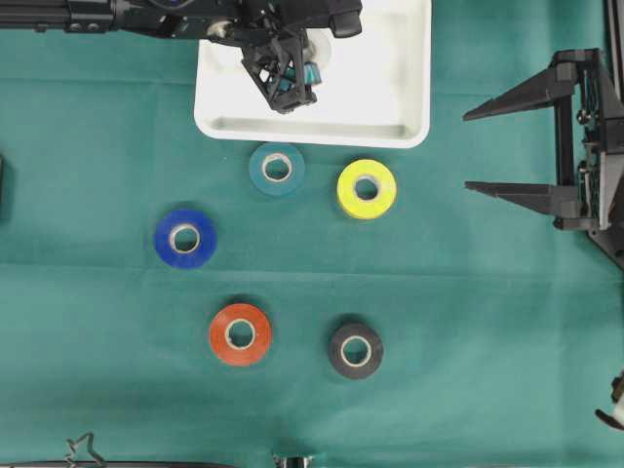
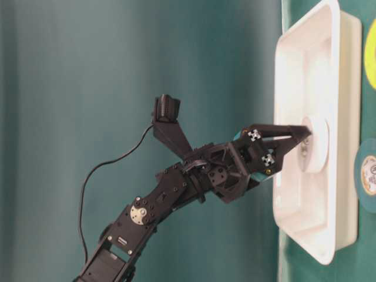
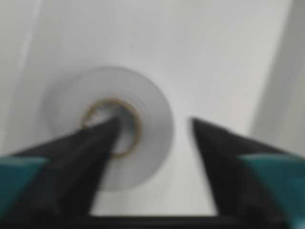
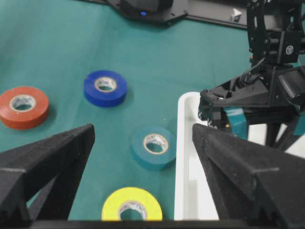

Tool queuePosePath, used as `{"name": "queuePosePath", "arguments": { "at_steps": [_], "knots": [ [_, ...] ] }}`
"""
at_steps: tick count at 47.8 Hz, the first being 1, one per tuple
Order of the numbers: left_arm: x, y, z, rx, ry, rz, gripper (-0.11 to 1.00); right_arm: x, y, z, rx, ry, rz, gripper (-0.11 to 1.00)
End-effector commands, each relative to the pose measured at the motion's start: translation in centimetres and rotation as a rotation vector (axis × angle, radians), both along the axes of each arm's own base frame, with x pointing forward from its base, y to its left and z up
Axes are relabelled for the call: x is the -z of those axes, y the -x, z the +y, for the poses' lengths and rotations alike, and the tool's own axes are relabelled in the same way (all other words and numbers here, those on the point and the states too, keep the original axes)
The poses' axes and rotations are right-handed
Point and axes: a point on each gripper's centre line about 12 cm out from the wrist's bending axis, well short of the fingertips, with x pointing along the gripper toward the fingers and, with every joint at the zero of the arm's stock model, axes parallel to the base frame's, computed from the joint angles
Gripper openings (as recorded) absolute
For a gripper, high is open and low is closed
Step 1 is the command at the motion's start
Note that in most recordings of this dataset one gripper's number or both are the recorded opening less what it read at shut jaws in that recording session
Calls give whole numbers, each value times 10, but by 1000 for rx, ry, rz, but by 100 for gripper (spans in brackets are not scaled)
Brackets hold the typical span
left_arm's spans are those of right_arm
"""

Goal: Pick up the tape from a random location and place it into the white case.
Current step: 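Lower the white roll into the tray and open the left gripper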

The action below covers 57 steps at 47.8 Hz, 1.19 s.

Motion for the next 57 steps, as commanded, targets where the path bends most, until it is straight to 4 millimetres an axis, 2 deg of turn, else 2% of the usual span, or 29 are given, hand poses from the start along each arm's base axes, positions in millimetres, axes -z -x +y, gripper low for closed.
{"name": "queuePosePath", "arguments": {
  "at_steps": [1, 3, 6, 20, 27, 36, 43, 46, 57],
  "knots": [
    [-19, -4, 4, -5, -17, -46, 84, -11, -3, 0, 1, 0, -26, 92],
    [-19, -4, 4, -5, -16, -45, 93, -11, -3, 0, 1, 0, -28, 92],
    [-18, -3, 4, -6, -16, -43, 99, -11, -3, 0, 1, 0, -26, 92],
    [-25, -2, 4, -6, -18, -47, 98, -11, -3, 0, 2, -1, -28, 92],
    [-53, 2, 1, -4, -22, -59, 98, -12, -3, 0, 3, -3, -17, 92],
    [-108, 13, -8, 5, -42, -115, 98, -15, -4, 0, 3, -3, -20, 92],
    [-137, 22, -17, 18, -50, -135, 98, -15, -4, 0, 3, -3, -20, 92],
    [-143, 25, -18, 18, -52, -141, 98, -14, -3, 0, 3, -3, -18, 92],
    [-141, 29, -20, 20, -53, -149, 98, -15, -4, 0, 3, -3, -23, 92]
  ]
}}
